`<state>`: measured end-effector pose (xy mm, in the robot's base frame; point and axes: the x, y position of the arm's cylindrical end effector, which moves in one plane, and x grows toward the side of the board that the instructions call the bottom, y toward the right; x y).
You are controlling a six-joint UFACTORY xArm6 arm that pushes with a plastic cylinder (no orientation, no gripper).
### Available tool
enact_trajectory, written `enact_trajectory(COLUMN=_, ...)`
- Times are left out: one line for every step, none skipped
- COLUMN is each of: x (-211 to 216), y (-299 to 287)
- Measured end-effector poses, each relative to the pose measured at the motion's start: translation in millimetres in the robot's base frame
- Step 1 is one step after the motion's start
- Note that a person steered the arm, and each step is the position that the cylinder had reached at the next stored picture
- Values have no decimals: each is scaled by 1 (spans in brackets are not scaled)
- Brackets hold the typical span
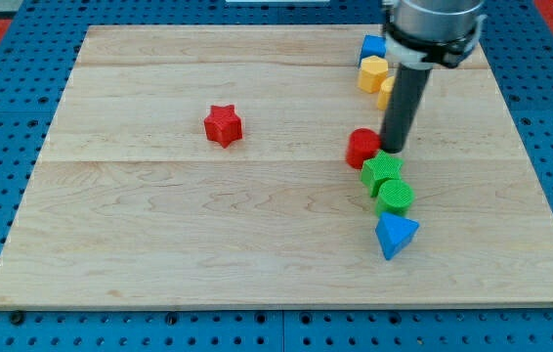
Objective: Move green star towards the center
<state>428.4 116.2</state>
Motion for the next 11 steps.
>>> enact_trajectory(x=0, y=-110)
enact_trajectory(x=-1, y=-114)
enact_trajectory(x=-27, y=-35)
enact_trajectory(x=-15, y=52)
enact_trajectory(x=38, y=94)
enact_trajectory(x=68, y=97)
enact_trajectory(x=76, y=69)
enact_trajectory(x=79, y=43)
enact_trajectory(x=67, y=24)
enact_trajectory(x=33, y=5)
enact_trajectory(x=19, y=-20)
